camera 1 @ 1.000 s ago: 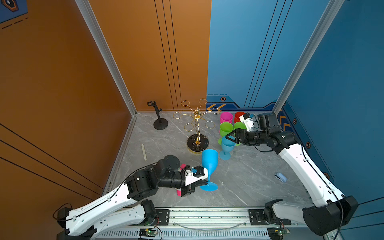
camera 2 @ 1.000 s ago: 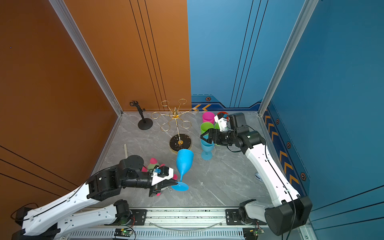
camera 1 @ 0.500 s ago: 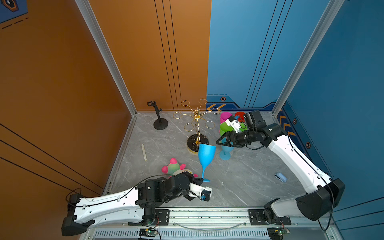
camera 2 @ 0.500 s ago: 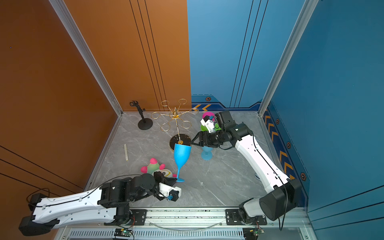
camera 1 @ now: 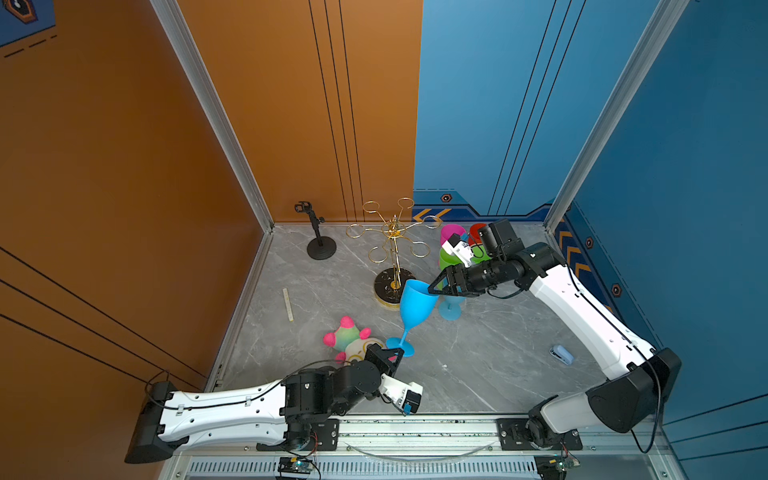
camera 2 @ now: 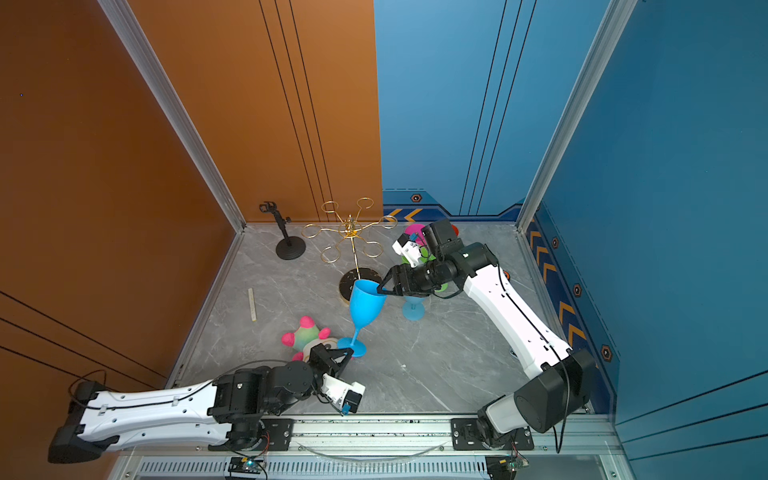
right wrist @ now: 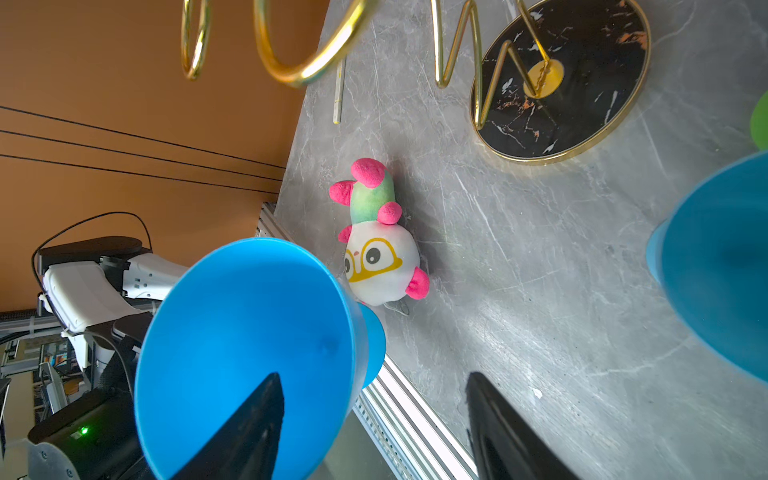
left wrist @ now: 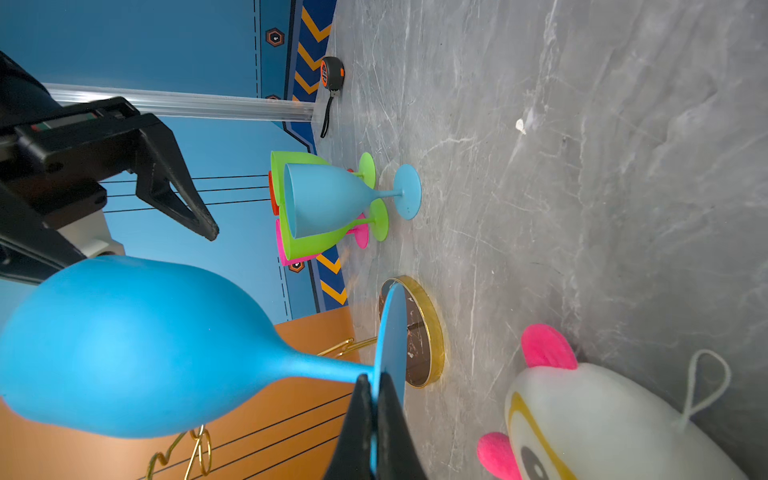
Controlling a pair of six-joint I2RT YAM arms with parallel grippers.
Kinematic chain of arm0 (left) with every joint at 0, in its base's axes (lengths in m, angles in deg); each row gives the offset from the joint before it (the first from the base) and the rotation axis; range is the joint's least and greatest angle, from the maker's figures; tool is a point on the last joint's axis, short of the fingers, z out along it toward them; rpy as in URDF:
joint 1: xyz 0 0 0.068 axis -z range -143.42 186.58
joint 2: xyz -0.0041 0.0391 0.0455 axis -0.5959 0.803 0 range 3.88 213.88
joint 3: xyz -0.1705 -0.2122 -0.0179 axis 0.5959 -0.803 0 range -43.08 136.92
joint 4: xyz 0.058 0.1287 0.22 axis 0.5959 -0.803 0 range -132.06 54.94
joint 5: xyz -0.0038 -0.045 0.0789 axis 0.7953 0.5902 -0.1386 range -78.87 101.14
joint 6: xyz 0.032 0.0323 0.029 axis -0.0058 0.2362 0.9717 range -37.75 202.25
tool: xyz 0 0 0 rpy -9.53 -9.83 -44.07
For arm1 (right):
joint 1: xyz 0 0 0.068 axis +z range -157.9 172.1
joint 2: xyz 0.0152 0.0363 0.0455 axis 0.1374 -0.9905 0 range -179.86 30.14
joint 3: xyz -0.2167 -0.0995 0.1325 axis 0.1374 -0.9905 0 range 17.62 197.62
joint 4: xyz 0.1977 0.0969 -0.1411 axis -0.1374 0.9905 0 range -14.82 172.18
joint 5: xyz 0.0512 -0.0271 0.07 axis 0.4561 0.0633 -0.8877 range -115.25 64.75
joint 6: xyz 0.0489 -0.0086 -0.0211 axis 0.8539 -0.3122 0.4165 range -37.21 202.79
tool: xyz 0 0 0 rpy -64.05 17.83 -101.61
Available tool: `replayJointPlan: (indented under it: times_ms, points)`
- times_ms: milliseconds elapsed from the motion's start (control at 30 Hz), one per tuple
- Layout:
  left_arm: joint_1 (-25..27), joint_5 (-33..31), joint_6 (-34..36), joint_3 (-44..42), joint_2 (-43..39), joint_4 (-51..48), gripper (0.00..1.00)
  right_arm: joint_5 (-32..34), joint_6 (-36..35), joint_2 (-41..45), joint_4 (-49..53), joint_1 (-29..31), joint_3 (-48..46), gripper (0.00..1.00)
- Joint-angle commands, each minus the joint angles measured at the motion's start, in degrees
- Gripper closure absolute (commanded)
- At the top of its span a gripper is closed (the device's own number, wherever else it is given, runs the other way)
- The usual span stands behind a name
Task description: Take the wine glass off the wine glass rack
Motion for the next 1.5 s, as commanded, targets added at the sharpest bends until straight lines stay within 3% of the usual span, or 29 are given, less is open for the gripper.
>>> replayJointPlan:
  times_ms: [0, 233, 800, 1033, 1333, 1467]
  points:
    - [0.71, -3.64, 4.53, -1.12, 0.09, 4.99, 1.0, -1.14, -1.66, -0.35, 2.37, 0.55, 1.77, 0.33]
    - [0.45, -7.45, 9.99, -3.52, 1.22, 10.55, 1.0, -1.0, -3.64, -0.67, 4.42, 0.96, 1.54, 0.41]
    - [-2.19, -8.58, 14.56, -5.96, 2.11, 11.88, 1.0, -0.5, -5.29, -1.31, 6.3, 1.18, 1.23, 0.81]
    - [-2.93, -8.36, 14.68, -6.43, 2.03, 11.63, 0.94, -0.14, -5.52, -1.47, 6.27, 1.15, 1.37, 0.93]
    - [-3.51, -8.08, 15.17, -6.49, 2.18, 11.34, 0.86, 0.83, -5.72, -1.23, 6.28, 1.09, 1.46, 1.0]
    - [-3.58, -8.03, 15.09, -6.84, 2.2, 11.23, 0.68, 2.56, -5.75, -0.64, 6.19, 0.67, 1.74, 1.0]
